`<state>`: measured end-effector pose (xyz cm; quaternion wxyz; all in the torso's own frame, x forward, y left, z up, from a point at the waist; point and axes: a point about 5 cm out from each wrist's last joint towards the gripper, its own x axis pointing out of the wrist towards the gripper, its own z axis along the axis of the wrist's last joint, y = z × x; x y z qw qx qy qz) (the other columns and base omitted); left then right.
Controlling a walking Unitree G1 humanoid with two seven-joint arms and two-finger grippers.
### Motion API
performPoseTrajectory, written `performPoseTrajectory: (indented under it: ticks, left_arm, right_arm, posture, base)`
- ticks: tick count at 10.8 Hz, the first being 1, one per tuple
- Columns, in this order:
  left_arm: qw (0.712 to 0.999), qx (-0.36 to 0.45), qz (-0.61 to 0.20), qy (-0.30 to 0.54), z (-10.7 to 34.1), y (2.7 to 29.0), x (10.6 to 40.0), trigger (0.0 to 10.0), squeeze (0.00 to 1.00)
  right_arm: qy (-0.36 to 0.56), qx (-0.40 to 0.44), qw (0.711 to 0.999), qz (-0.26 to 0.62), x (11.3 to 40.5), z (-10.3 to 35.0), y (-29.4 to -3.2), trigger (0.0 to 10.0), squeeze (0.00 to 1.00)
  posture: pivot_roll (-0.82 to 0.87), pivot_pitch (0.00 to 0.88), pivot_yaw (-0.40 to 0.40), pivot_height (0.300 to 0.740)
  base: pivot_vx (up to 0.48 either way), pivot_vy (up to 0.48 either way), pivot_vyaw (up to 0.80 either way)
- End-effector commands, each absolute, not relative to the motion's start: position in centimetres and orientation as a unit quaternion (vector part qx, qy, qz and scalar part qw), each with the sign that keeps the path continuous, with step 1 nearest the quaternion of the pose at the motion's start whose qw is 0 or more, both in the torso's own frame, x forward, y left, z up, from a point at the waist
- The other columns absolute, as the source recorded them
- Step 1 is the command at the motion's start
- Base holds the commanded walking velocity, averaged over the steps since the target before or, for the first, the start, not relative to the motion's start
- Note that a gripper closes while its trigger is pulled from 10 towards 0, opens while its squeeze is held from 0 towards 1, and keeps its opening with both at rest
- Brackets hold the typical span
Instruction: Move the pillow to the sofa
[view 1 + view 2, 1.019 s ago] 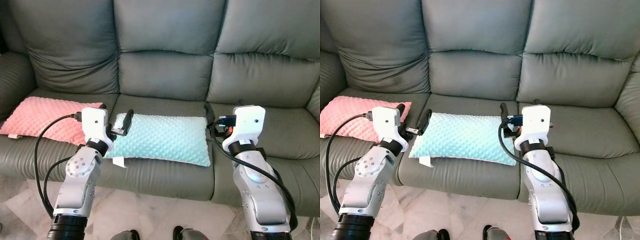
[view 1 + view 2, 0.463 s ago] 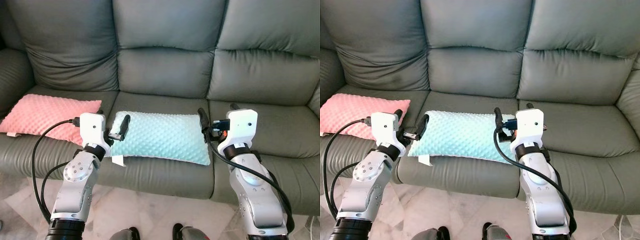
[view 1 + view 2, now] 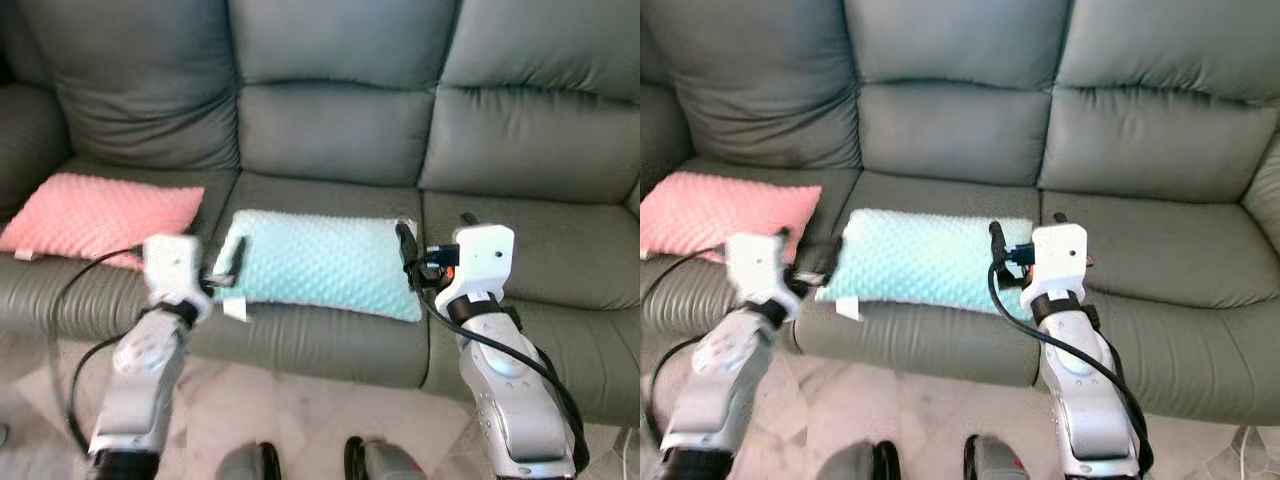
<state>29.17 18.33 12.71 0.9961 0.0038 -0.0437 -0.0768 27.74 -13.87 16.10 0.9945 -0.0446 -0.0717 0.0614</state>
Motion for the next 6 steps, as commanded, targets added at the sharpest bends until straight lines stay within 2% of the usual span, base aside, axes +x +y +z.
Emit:
performPoseTrajectory:
  ticks: [1, 6]
  left_arm:
    - [0.997, 0.016, -0.061, -0.053, 12.86, 19.16, 28.70, 10.0, 0.00]
    - [0.997, 0.023, -0.058, -0.044, 12.41, 19.09, 28.38, 10.0, 0.00]
  right_arm:
    - [-0.082, -0.045, 0.993, 0.065, 27.30, 16.39, -13.67, 10.0, 0.00]
    - [-0.077, -0.042, 0.994, 0.063, 27.16, 16.19, -13.82, 10.0, 0.00]
  posture:
    - [-0.10, 0.231, 0.032, 0.660]
    - [-0.10, 0.238, 0.030, 0.646]
  base:
    - [0.000, 0.000, 0.00]
    - [0.000, 0.000, 0.00]
